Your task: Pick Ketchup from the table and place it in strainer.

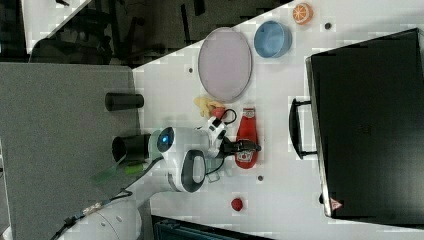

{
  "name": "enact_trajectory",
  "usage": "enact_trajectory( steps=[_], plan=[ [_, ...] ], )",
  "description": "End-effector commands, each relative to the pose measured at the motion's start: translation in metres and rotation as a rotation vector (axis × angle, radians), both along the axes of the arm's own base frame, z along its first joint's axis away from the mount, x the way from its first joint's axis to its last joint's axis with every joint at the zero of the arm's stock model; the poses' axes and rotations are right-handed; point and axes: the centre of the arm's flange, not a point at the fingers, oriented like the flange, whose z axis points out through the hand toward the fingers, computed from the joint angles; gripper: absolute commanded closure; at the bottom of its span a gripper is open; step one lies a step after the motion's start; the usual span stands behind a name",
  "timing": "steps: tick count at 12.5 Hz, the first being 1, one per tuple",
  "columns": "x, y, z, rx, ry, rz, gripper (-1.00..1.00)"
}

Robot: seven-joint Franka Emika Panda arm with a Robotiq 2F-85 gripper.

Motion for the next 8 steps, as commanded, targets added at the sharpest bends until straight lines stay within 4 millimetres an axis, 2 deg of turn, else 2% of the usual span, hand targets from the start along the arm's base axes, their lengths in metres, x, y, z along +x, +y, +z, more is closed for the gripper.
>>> enact_trajectory(
  steps=[1, 3, 5, 8],
  plan=[
    [0.027, -0.002, 0.038, 0.003, -0.105, 0.028, -0.24],
    [0.037, -0.003, 0.059, -0.001, -0.14, 0.028, -0.24],
    [0.042, -0.003, 0.093, -0.01, -0.141, 0.032, -0.24],
    [0.049, 0.001, 0.171, -0.028, -0.116, 0.031, -0.24]
  ],
)
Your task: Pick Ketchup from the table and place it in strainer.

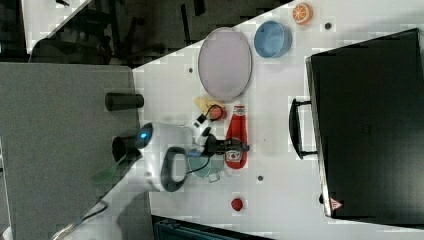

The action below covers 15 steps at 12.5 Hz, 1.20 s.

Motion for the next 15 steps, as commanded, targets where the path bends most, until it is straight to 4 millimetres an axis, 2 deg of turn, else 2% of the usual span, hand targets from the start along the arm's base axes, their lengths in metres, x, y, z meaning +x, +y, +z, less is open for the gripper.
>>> enact_trajectory(
  steps=[1, 2, 4, 5, 7, 11, 15],
  plan=[
    [0.037, 0.006, 0.127, -0.015, -0.138, 0.025, -0.24],
    [0.037, 0.01, 0.156, -0.022, -0.12, 0.022, -0.24],
    [0.035, 0.027, 0.201, -0.039, -0.077, -0.011, -0.24],
    [0.034, 0.041, 0.218, -0.046, -0.074, -0.03, -0.24],
    [0.034, 0.078, 0.237, -0.047, -0.095, -0.02, -0.24],
    [0.015, 0.161, 0.235, -0.072, -0.099, -0.057, -0.24],
    [-0.011, 0.249, 0.217, -0.068, -0.129, -0.107, -0.24]
  ],
)
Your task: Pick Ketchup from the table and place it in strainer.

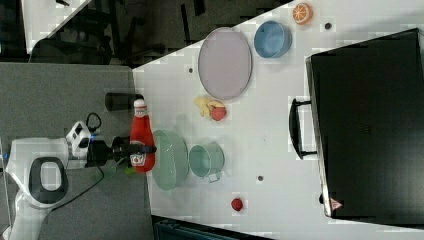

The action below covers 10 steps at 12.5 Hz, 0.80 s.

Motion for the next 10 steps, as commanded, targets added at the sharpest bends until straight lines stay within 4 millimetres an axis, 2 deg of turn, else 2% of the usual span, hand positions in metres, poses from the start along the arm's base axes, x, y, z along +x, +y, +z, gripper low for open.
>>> enact_trajectory(
  steps=[1, 3, 6, 8, 9, 10],
  plan=[
    [-0.025, 0.063, -0.02, 0.01, -0.018, -0.11, -0.24],
    [-0.034, 0.101, -0.043, 0.061, -0.025, -0.133, -0.24],
    [-0.044, 0.145, -0.087, 0.163, -0.014, -0.186, -0.24],
    [-0.049, 0.162, -0.116, 0.215, -0.013, -0.246, -0.24],
    [-0.051, 0.168, -0.13, 0.227, -0.016, -0.272, -0.32],
    [-0.053, 0.17, -0.143, 0.231, -0.012, -0.292, -0.52]
  ],
)
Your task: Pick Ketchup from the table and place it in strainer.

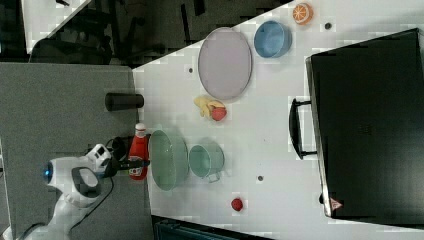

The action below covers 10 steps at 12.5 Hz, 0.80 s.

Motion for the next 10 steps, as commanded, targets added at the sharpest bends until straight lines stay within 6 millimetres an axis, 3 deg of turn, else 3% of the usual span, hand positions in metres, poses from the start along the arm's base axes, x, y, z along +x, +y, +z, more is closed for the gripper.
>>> enact_trajectory(
  steps=[1, 2, 5, 8, 10],
  plan=[
    [0.001, -0.008, -0.028, -0.014, 0.017, -0.137, -0.74],
    [0.0, -0.008, -0.033, -0.016, 0.021, -0.13, -0.96],
    [0.007, -0.01, -0.014, -0.007, -0.016, -0.147, -1.0],
    [0.036, -0.039, 0.033, 0.007, -0.105, -0.231, -1.0],
    [0.06, -0.075, 0.071, 0.0, -0.181, -0.309, -1.0]
  ],
)
